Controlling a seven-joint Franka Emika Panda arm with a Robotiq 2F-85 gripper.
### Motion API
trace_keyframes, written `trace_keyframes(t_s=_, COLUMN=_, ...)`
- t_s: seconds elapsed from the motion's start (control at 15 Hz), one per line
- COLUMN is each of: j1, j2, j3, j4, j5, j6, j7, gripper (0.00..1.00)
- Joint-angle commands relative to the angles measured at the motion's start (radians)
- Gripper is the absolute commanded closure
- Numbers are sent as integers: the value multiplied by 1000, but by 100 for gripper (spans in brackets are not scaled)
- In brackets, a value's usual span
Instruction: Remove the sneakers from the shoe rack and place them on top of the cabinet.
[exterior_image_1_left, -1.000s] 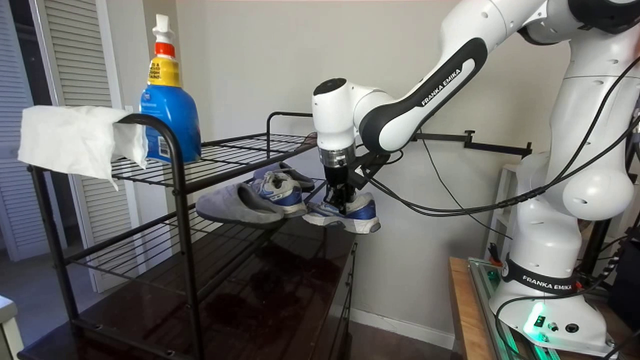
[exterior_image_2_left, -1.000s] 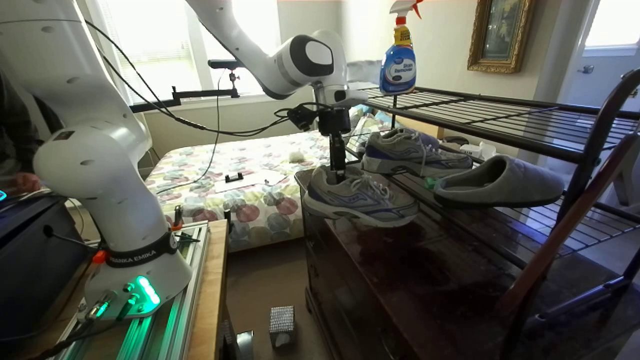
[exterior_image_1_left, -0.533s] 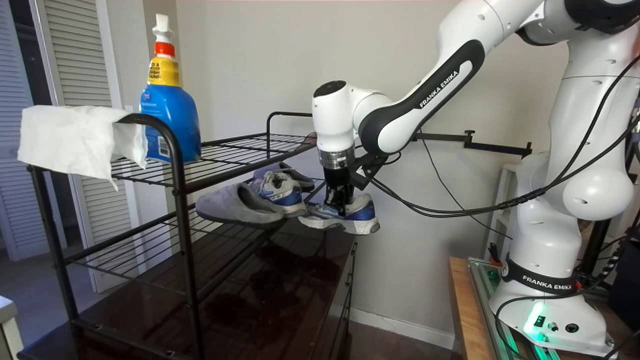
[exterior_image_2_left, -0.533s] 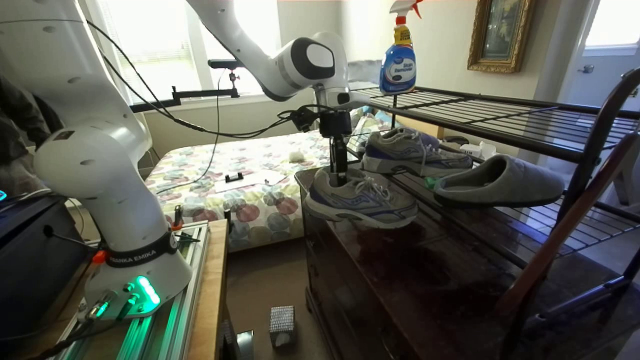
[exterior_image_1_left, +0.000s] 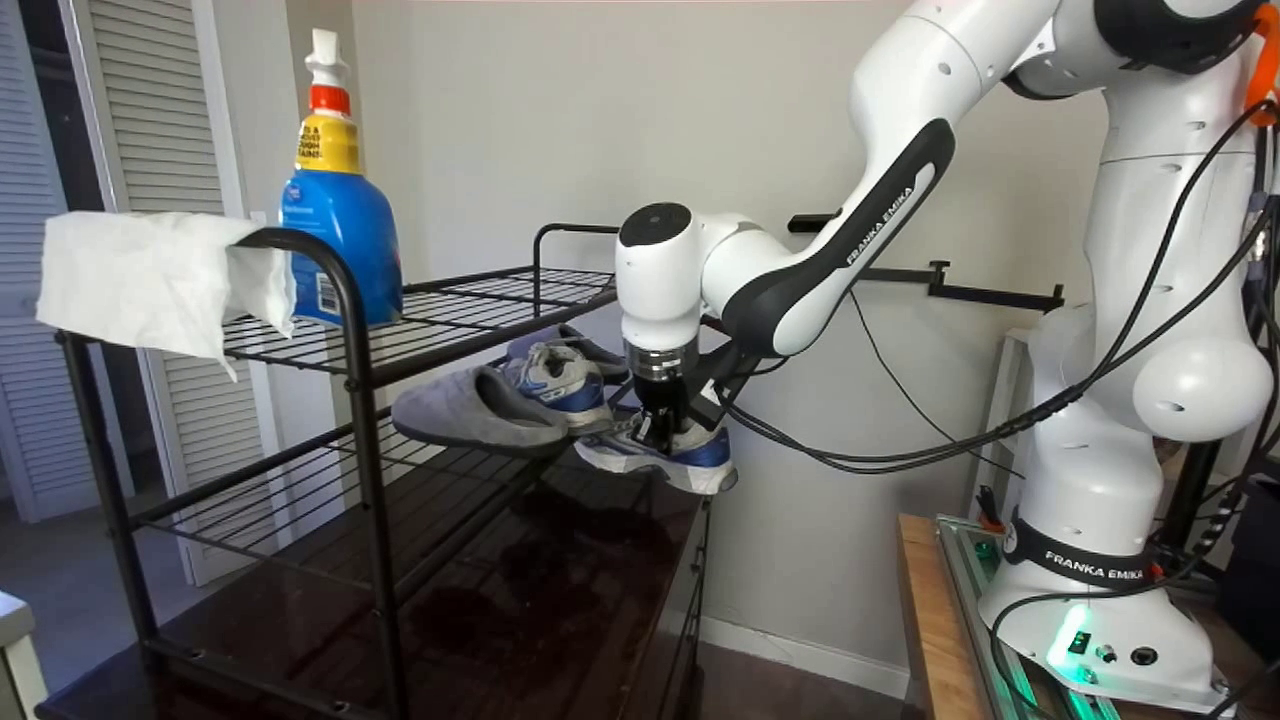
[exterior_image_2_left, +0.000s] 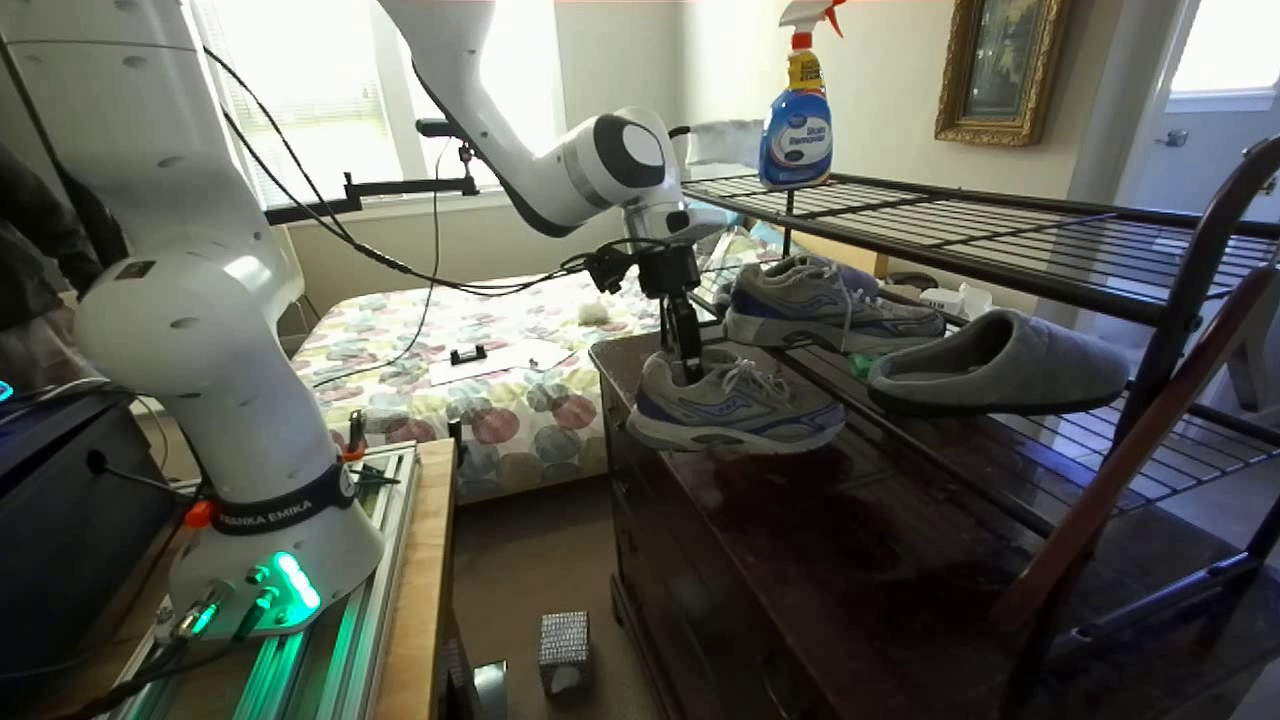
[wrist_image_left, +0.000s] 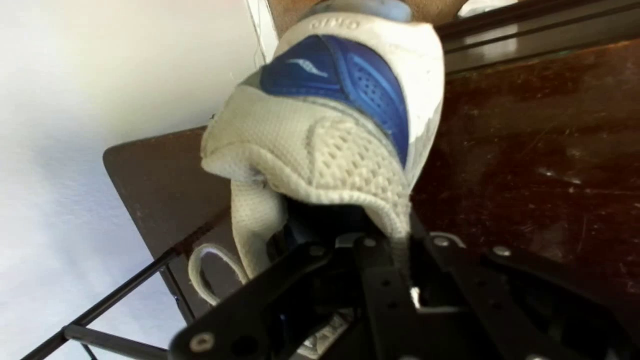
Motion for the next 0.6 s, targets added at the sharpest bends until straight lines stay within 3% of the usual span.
trace_keyframes(t_s=0.0, j1=12, j2=13, j3=-18, j4=5, j5=-94, j6=55, j7=103, gripper=97)
trace_keyframes(t_s=0.27, j1=11, j2=32, j3=-29, j4=19, j5=-152, j6=90, j7=134, gripper=97)
trace_keyframes(t_s=0.53, j1=15, j2=68, j3=-29, j4=59, j5=-181, j6=97, j7=86, gripper=97)
